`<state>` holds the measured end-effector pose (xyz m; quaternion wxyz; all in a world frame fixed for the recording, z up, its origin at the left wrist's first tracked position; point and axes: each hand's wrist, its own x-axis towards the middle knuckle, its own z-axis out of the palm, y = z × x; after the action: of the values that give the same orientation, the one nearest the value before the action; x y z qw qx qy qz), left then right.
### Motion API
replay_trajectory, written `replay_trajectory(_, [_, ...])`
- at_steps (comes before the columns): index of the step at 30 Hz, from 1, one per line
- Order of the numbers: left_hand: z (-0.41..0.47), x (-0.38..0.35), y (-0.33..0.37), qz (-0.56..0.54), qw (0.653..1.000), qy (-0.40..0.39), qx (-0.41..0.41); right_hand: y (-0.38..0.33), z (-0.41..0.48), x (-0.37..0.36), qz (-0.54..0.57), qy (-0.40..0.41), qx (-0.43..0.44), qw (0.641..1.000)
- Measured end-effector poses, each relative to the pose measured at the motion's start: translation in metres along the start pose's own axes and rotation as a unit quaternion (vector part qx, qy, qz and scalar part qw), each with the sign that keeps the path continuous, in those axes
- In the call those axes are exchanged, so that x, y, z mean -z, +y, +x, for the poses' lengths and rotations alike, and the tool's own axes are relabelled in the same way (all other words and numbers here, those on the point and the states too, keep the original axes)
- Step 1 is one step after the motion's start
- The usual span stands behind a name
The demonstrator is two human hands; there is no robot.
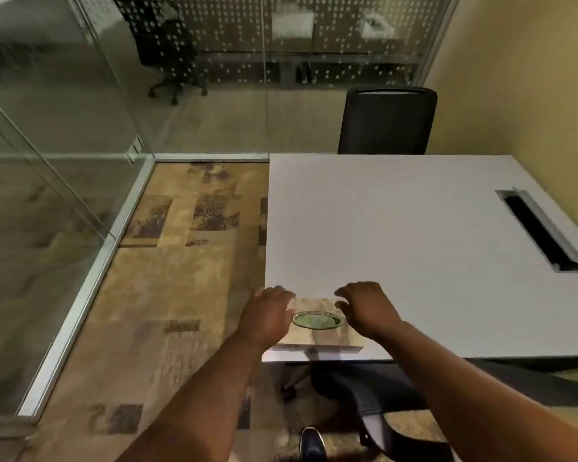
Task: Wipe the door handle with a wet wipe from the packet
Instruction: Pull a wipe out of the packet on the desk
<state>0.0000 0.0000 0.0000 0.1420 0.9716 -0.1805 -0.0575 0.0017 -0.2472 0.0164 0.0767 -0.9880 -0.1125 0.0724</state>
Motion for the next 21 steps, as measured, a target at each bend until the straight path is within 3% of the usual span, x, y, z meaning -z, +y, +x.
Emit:
replay_trajectory(4, [0.01, -0.037, 0.015, -0.017, 0.997, -0.061, 0.052, 0.009, 0.008, -0.028, -0.064, -0.089, 0.044, 0.993])
replay_trajectory(9, [0.02, -0.067, 0.021, -0.043, 0.99, -0.087, 0.102, 0.019, 0.025, -0.065, -0.008, -0.124, 0.039, 0.991])
replay_trajectory(21, [0.042, -0.099, 0.039, -0.061, 0.988, -0.081, 0.116, 0.024, 0.038, -0.102, 0.045, -0.08, 0.072, 0.993])
